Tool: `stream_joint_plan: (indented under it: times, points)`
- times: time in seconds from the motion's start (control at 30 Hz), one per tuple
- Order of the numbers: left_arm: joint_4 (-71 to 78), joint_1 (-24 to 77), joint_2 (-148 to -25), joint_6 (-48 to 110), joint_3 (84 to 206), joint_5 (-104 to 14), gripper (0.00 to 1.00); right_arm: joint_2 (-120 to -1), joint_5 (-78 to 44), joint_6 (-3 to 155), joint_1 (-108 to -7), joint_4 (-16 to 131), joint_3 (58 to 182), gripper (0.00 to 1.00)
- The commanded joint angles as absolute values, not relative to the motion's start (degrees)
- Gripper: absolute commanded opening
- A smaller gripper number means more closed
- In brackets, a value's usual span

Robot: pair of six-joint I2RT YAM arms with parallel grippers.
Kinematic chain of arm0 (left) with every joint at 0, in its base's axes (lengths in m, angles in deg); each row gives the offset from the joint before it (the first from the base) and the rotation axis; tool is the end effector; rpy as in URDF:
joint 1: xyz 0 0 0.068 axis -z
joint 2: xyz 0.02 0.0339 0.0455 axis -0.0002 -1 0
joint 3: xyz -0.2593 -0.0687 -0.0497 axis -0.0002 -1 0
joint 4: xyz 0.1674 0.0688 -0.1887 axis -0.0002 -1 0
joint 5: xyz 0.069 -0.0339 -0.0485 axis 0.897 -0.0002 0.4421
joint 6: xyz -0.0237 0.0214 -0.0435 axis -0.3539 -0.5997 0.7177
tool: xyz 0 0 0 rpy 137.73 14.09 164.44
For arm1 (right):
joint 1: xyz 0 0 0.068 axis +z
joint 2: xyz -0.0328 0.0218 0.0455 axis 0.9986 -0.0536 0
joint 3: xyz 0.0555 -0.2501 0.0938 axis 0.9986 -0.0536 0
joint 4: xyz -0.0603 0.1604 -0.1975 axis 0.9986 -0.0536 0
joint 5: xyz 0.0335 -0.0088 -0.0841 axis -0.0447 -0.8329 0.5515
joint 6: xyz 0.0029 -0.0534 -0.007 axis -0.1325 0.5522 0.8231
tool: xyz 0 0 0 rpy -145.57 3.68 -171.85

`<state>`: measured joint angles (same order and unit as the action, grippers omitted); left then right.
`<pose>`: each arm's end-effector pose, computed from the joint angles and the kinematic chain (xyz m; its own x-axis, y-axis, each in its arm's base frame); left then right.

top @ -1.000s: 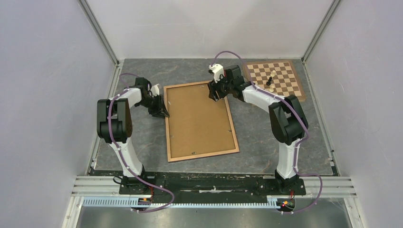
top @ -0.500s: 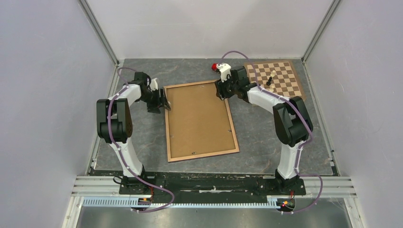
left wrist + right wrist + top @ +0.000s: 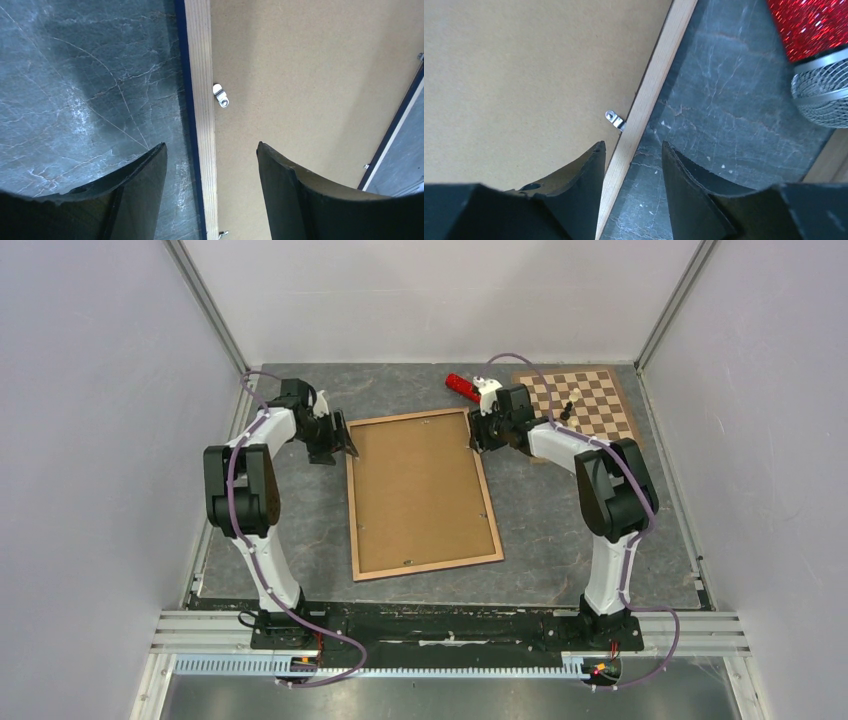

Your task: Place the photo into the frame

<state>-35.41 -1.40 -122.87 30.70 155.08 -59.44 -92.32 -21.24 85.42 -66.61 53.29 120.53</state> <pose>0.4032 -0.0038 0.1894 -0.9267 -0.2105 -0.3113 -0.0620 0.9027 -0.4257 0.4067 0.1584 0.1836 -0.6037 -0.2726 -0.7491 -0.5127 0.8523 0.1031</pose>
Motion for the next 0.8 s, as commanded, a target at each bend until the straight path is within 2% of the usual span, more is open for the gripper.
stream_joint_plan:
  times: [0.0,0.23,0.77]
  points:
    - [-35.04,-1.49,-123.65,34.51,157.02,-59.09,0.73,-94.0,-22.97,84.16,-67.05,53.69,119.31,0.47]
    - [-35.02,-1.5,-122.67,34.16,156.82,-57.99,0.73,-93.54,-24.48,84.13,-67.15,54.55,115.82,0.43]
    - [-33.28,-1.51,-125.19,38.74,158.09,-57.16,0.73,-93.24,-26.05,82.81,-68.15,55.76,113.89,0.28]
